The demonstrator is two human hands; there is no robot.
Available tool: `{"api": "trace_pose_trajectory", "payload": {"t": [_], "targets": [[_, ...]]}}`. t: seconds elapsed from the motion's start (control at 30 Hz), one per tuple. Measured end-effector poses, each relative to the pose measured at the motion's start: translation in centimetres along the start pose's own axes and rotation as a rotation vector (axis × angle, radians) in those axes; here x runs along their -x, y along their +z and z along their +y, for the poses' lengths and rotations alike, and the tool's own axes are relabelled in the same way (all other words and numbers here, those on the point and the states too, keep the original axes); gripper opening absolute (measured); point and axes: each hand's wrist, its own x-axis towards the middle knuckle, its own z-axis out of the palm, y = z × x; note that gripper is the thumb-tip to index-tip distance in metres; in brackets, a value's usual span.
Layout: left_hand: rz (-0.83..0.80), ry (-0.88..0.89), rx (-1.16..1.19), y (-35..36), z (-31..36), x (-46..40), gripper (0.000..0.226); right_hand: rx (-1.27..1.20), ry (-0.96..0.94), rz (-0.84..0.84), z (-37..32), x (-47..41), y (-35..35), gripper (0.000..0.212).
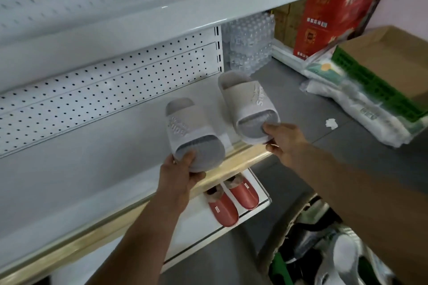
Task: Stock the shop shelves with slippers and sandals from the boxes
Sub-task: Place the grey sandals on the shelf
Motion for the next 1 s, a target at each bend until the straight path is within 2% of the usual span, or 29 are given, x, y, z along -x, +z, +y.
{"api": "trace_pose_trajectory", "payload": {"t": [0.07,0.27,0.4,0.57,0.7,0.73,0.87,1.0], "targets": [[0.023,0.040,0.045,0.9,0.5,-1.3,0.043,0.066,0.003,0.001,-1.0,-1.4,1.1,0.020],[0.113,0.093,0.017,1.8,1.1,-4.7,0.060,0.290,-0.018,0.053,-0.8,-4.8,2.8,0.015],[0.118,0.030,-0.037,2.0,0.9,-6.0,0.068,0.479,-0.098,0.054,0.0,-6.2,2.6,0.029],[0.099,0.101,-0.214,1.9,0.3,-6.6,0.066,0.598,-0.194,0.047,0.4,-6.3,2.7,0.040],[0.347,0.092,-0.633,1.8,0.3,-6.5,0.071,0.767,-0.278,0.068,0.3,-5.6,2.5,0.044],[0.385,0.100,-0.672,1.8,0.3,-6.2,0.071,0.799,-0.297,0.076,0.4,-5.7,2.2,0.043],[0.366,0.146,-0.613,1.9,0.2,-4.7,0.062,0.778,-0.343,0.061,1.2,-5.3,1.4,0.038],[0.319,0.213,-0.476,2.3,-0.2,-2.7,0.051,0.631,-0.368,0.042,2.0,-4.6,1.2,0.035]]}}
